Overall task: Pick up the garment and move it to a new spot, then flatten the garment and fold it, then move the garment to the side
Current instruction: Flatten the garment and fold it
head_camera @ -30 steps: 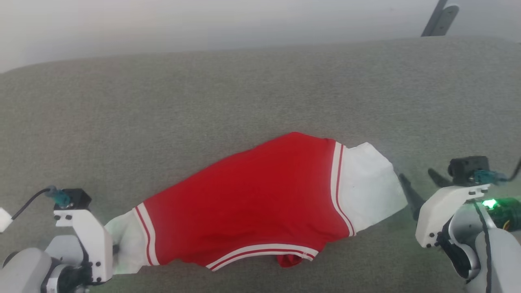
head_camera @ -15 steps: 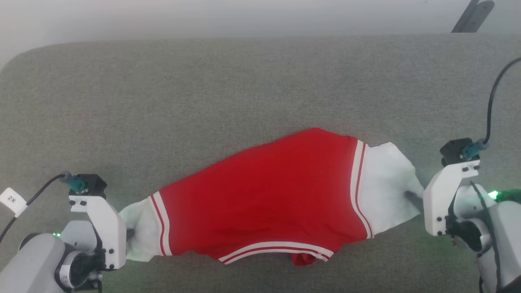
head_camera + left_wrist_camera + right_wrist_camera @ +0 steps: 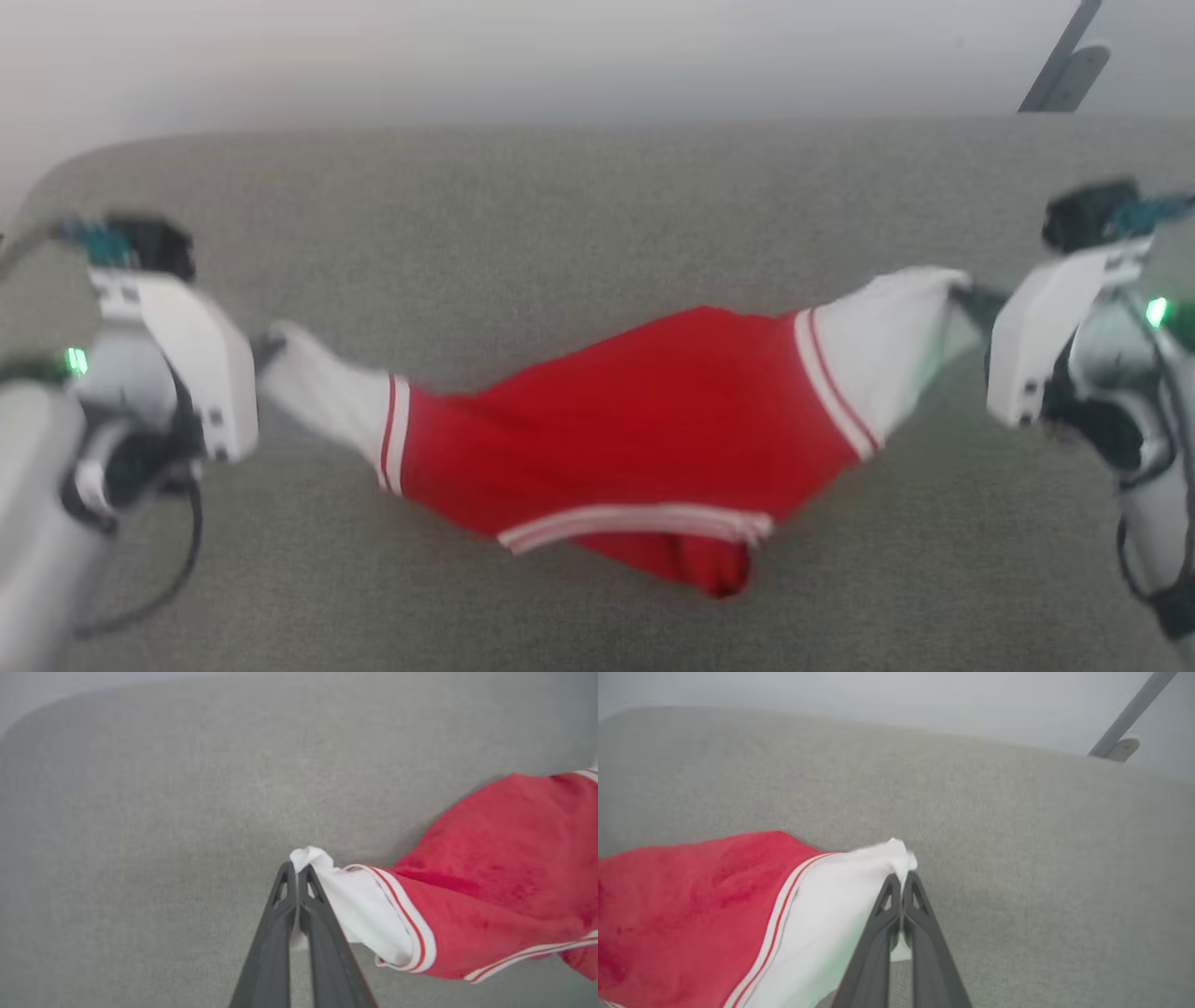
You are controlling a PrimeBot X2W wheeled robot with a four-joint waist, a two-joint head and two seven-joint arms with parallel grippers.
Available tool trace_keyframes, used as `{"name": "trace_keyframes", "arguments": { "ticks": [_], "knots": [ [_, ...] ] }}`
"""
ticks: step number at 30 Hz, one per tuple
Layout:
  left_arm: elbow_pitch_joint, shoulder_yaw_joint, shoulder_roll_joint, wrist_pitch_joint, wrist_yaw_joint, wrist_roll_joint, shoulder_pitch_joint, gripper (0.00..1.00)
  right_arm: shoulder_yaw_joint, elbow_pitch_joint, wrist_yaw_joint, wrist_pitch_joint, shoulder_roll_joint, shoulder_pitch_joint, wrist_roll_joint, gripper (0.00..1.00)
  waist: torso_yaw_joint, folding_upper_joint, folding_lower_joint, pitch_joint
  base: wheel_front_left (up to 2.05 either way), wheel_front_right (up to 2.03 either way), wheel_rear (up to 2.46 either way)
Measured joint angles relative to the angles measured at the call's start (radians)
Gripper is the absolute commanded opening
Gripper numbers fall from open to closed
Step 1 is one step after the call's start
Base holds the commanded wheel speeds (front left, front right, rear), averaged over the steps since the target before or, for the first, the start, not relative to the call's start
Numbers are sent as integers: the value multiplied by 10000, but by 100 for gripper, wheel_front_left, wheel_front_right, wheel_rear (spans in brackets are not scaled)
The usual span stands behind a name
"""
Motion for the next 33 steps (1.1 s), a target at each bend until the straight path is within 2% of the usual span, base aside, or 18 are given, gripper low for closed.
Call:
{"name": "trace_keyframes", "arguments": {
  "ticks": [8, 15, 25, 33],
  "knots": [
    [-397, 267, 299, 500, -102, 130, -2041, 0, 550, -940, 0, -343, -476, -1677, 157, 0, -193, 0, 0, -593, 0, 0, 0],
    [-157, 316, 345, 617, -345, 454, -4001, 0, 1200, -947, 0, -1116, -698, -3272, -205, 0, -381, 0, 0, -1007, 0, 0, 0],
    [970, 257, 190, 293, -796, 984, -5994, 0, 2113, 347, 0, -2383, -688, -5101, -148, 0, -588, 0, 0, -1150, 0, 0, 0],
    [1883, -27, -397, -1101, -1379, 1582, -7273, 0, 2303, 1883, 2, -3969, -591, -6552, -788, 0, -501, 0, 0, -240, 0, 0, 0]
  ]
}}
